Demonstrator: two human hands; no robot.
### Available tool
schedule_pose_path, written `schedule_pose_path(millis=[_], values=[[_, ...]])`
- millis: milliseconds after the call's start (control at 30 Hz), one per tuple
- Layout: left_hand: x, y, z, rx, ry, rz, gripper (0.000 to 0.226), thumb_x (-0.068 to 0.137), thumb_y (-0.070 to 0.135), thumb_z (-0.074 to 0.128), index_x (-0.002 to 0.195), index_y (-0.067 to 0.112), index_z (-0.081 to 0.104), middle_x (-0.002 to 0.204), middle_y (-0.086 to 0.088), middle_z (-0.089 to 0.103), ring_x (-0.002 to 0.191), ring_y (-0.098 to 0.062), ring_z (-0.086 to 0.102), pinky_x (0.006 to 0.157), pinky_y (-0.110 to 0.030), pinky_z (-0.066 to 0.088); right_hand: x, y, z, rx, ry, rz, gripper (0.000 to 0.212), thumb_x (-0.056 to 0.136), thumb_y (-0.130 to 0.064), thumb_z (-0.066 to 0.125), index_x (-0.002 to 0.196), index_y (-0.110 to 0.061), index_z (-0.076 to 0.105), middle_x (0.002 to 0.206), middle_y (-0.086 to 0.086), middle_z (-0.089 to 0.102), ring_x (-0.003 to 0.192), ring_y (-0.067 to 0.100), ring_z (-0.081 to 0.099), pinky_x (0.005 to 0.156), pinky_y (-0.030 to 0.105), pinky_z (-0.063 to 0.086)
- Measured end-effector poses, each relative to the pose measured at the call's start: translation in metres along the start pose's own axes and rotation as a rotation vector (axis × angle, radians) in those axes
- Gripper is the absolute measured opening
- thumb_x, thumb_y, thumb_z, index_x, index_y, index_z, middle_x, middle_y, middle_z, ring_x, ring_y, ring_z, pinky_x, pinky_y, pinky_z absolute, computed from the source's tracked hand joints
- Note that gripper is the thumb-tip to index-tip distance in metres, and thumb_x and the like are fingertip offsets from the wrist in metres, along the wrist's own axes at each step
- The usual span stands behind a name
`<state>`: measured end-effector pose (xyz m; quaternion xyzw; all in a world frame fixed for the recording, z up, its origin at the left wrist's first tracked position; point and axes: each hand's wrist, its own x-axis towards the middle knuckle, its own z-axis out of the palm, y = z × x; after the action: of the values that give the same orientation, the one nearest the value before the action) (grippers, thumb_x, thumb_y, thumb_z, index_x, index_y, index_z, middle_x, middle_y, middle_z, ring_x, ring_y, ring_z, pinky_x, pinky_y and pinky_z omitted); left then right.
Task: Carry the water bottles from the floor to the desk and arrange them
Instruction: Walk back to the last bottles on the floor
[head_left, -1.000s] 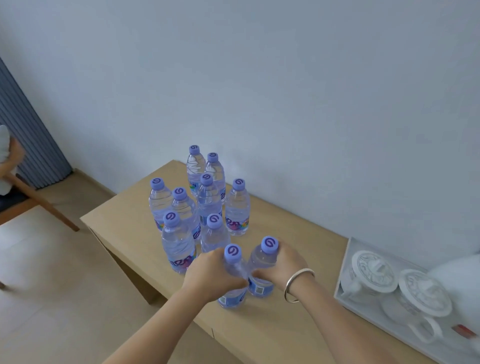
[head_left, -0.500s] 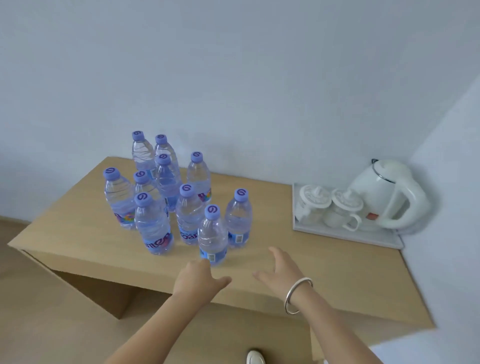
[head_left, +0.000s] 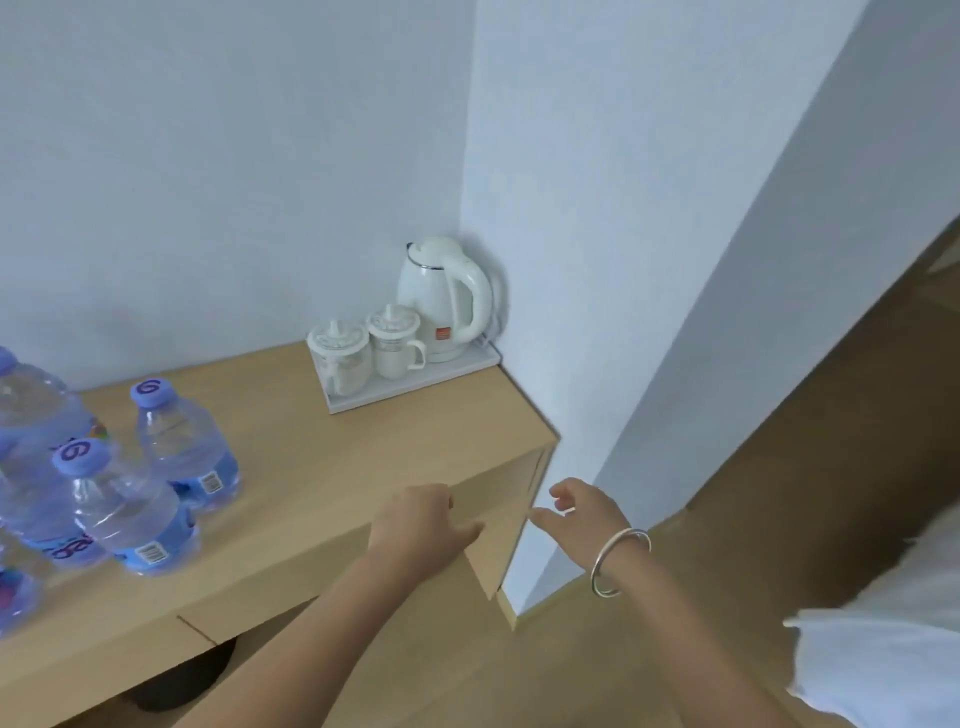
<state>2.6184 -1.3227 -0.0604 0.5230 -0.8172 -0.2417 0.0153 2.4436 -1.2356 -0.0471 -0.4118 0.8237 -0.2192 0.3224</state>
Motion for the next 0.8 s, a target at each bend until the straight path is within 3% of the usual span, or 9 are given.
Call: schedule_pose_path(millis=[67,167,267,567,800], values=[[0.006,0.037,0.008,0.015,-0.018,0.08,0.053,0.082,0.057,0.055,0.118,0.018,0.057,0.108,0.002,0.064,0.098,-0.019,0.059,0.071,-0.027,0.042,-0.006,0.025,-0.028,0.054,0.087,0.05,0.048,0.083,-0.04,0.061,0.123,-0.018,0.051,0.112,-0.004,0.053,0.097,0.011,0.051,0.085,0.025,0.042],[0.015,0.097,0.021,0.04,-0.03,0.202,0.042,0.082,0.057,0.054,0.107,0.022,0.056,0.094,0.005,0.06,0.085,-0.015,0.058,0.076,-0.031,0.051,-0.017,0.063,-0.066,0.129,0.234,0.08,0.042,0.084,-0.036,0.062,0.12,-0.017,0.053,0.116,-0.001,0.058,0.101,0.013,0.055,0.086,0.025,0.043],[0.023,0.163,0.035,0.069,-0.042,0.322,0.051,0.084,0.056,0.053,0.118,0.019,0.054,0.102,0.005,0.063,0.091,-0.015,0.061,0.074,-0.028,0.049,-0.03,0.106,-0.103,0.184,0.312,0.117,0.042,0.085,-0.034,0.061,0.123,-0.018,0.052,0.115,-0.001,0.057,0.098,0.011,0.053,0.082,0.022,0.038],[0.037,0.351,0.101,0.14,-0.098,0.568,0.05,0.085,0.053,0.052,0.126,0.024,0.052,0.119,0.008,0.061,0.108,-0.015,0.057,0.086,-0.028,0.045,-0.057,0.245,-0.231,0.189,0.469,0.251,0.038,0.085,-0.037,0.059,0.119,-0.02,0.053,0.108,-0.005,0.058,0.091,0.01,0.053,0.08,0.023,0.041],[0.051,0.461,0.147,0.165,-0.13,0.684,0.046,0.084,0.053,0.053,0.119,0.024,0.057,0.113,0.008,0.063,0.1,-0.013,0.059,0.085,-0.026,0.045,-0.058,0.326,-0.309,0.005,0.458,0.359,0.046,0.087,-0.04,0.054,0.126,-0.015,0.048,0.119,0.002,0.056,0.1,0.018,0.054,0.08,0.026,0.042]])
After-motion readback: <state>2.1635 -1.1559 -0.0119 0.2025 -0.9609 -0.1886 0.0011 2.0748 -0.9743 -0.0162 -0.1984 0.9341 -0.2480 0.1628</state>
